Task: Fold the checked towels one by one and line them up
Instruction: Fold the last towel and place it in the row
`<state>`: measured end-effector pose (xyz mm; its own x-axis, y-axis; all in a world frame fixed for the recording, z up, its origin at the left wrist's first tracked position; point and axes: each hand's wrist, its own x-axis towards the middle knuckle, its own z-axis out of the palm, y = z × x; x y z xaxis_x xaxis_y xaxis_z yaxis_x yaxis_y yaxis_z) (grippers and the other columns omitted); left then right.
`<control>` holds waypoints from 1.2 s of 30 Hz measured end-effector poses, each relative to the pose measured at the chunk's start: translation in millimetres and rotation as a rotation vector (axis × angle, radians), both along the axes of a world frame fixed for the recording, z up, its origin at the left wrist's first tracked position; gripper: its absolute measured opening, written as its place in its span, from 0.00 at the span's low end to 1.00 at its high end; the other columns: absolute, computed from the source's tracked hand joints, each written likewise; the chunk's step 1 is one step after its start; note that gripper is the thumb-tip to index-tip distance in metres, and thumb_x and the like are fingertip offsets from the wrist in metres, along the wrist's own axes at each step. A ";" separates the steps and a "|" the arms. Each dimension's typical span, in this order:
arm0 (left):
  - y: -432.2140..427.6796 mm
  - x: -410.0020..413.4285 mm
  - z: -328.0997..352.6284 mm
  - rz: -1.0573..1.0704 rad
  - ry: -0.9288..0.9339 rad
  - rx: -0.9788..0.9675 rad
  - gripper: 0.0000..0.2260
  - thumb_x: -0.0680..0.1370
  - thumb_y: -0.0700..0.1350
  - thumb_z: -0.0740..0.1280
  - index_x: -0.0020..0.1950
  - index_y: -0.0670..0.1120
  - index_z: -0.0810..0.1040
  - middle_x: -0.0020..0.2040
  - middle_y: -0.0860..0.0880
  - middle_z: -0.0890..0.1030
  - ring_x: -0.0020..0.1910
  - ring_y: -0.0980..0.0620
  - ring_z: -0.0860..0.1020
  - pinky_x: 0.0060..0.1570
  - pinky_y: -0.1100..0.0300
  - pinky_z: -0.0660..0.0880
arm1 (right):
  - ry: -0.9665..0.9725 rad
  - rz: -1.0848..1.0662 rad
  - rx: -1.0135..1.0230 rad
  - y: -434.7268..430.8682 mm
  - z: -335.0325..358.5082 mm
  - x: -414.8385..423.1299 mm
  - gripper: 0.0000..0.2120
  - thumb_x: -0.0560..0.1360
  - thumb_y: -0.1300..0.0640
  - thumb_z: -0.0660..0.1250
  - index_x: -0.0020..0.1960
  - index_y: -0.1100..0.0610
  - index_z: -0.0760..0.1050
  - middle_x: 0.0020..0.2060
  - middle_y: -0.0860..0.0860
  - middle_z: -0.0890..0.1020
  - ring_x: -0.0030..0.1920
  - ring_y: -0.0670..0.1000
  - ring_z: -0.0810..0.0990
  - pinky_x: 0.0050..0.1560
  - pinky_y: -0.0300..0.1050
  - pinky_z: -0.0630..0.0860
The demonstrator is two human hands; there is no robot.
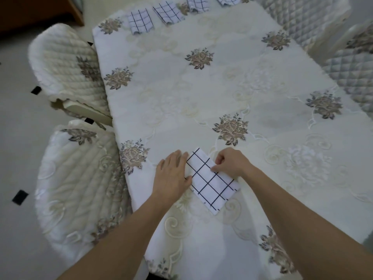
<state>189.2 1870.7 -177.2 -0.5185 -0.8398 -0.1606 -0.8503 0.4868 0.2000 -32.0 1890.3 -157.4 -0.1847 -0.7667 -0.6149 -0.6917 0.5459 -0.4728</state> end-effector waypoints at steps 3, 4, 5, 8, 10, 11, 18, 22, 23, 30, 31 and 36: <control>2.7 -0.5 -0.4 0.051 0.024 0.028 0.32 0.76 0.54 0.67 0.78 0.49 0.61 0.77 0.46 0.64 0.76 0.46 0.63 0.73 0.49 0.61 | -0.083 0.000 -0.022 3.2 5.1 -2.6 0.13 0.69 0.54 0.77 0.36 0.53 0.73 0.31 0.47 0.76 0.33 0.48 0.74 0.36 0.42 0.70; 3.5 -0.9 0.2 0.066 0.031 0.036 0.32 0.76 0.54 0.67 0.78 0.49 0.60 0.77 0.46 0.63 0.76 0.46 0.62 0.73 0.49 0.61 | -0.109 -0.002 -0.035 5.0 6.0 -3.3 0.12 0.70 0.54 0.77 0.37 0.53 0.73 0.32 0.47 0.76 0.33 0.47 0.73 0.37 0.42 0.69; 4.3 -1.3 0.7 0.079 0.039 0.047 0.33 0.76 0.54 0.67 0.78 0.49 0.60 0.78 0.46 0.62 0.76 0.46 0.62 0.73 0.50 0.60 | -0.146 -0.006 -0.048 6.7 6.0 -3.4 0.12 0.71 0.54 0.76 0.38 0.54 0.73 0.32 0.47 0.76 0.33 0.47 0.73 0.37 0.42 0.69; 6.1 -2.4 1.1 0.108 0.069 0.074 0.33 0.76 0.53 0.66 0.78 0.49 0.59 0.78 0.46 0.61 0.77 0.47 0.60 0.73 0.50 0.59 | -0.350 -0.083 -0.061 12.1 5.0 0.0 0.09 0.72 0.55 0.75 0.44 0.55 0.76 0.38 0.49 0.83 0.39 0.50 0.80 0.43 0.45 0.75; 5.8 -2.2 0.9 0.127 0.082 0.088 0.33 0.76 0.53 0.66 0.78 0.49 0.58 0.78 0.47 0.60 0.77 0.47 0.59 0.73 0.51 0.60 | -0.432 -0.150 -0.057 15.7 1.9 3.9 0.08 0.73 0.56 0.75 0.49 0.57 0.80 0.45 0.51 0.86 0.45 0.52 0.85 0.49 0.49 0.80; 5.7 -1.8 1.8 0.138 0.088 0.101 0.33 0.76 0.53 0.66 0.78 0.49 0.57 0.78 0.47 0.60 0.77 0.47 0.58 0.73 0.51 0.60 | -0.448 -0.183 -0.065 18.1 1.0 6.1 0.06 0.74 0.57 0.74 0.50 0.56 0.82 0.45 0.52 0.87 0.46 0.52 0.86 0.49 0.49 0.81; 6.5 14.0 24.4 0.464 0.410 0.296 0.26 0.82 0.49 0.63 0.78 0.44 0.61 0.76 0.45 0.63 0.74 0.46 0.61 0.72 0.51 0.62 | -0.511 -0.349 -0.134 36.0 24.1 25.5 0.05 0.78 0.59 0.68 0.50 0.60 0.81 0.42 0.55 0.87 0.41 0.52 0.86 0.46 0.49 0.82; 2.0 29.3 44.1 0.729 0.661 0.552 0.16 0.83 0.49 0.61 0.69 0.45 0.72 0.66 0.47 0.73 0.64 0.48 0.73 0.63 0.54 0.70 | -0.539 -0.449 -0.228 36.8 55.3 43.4 0.06 0.80 0.58 0.65 0.52 0.58 0.80 0.44 0.54 0.87 0.45 0.55 0.86 0.52 0.57 0.82; 3.3 31.5 49.8 0.800 0.733 0.647 0.12 0.83 0.49 0.60 0.63 0.46 0.74 0.61 0.48 0.75 0.59 0.48 0.74 0.60 0.54 0.71 | -0.556 -0.474 -0.257 36.4 64.5 49.8 0.06 0.80 0.59 0.65 0.52 0.57 0.80 0.45 0.53 0.87 0.46 0.55 0.86 0.52 0.55 0.82; 13.8 40.0 109.5 1.002 1.202 1.115 0.25 0.84 0.59 0.53 0.51 0.38 0.77 0.47 0.41 0.82 0.44 0.43 0.78 0.48 0.49 0.77 | -0.694 -0.623 -0.415 38.9 122.3 99.7 0.08 0.81 0.59 0.64 0.57 0.56 0.80 0.49 0.51 0.87 0.49 0.55 0.86 0.54 0.58 0.82; 13.8 42.8 116.5 0.985 1.242 1.096 0.25 0.84 0.59 0.53 0.51 0.39 0.77 0.46 0.41 0.82 0.44 0.43 0.78 0.49 0.48 0.77 | -0.689 -0.633 -0.425 40.5 126.4 106.2 0.08 0.81 0.59 0.64 0.57 0.56 0.80 0.49 0.51 0.87 0.49 0.55 0.86 0.54 0.59 0.81; 11.9 65.0 126.9 0.743 1.161 0.787 0.18 0.85 0.56 0.55 0.53 0.48 0.81 0.48 0.52 0.85 0.49 0.53 0.82 0.52 0.52 0.79 | -0.638 -0.671 -0.427 51.0 135.1 136.2 0.07 0.81 0.57 0.64 0.55 0.53 0.80 0.49 0.50 0.87 0.49 0.54 0.86 0.54 0.61 0.81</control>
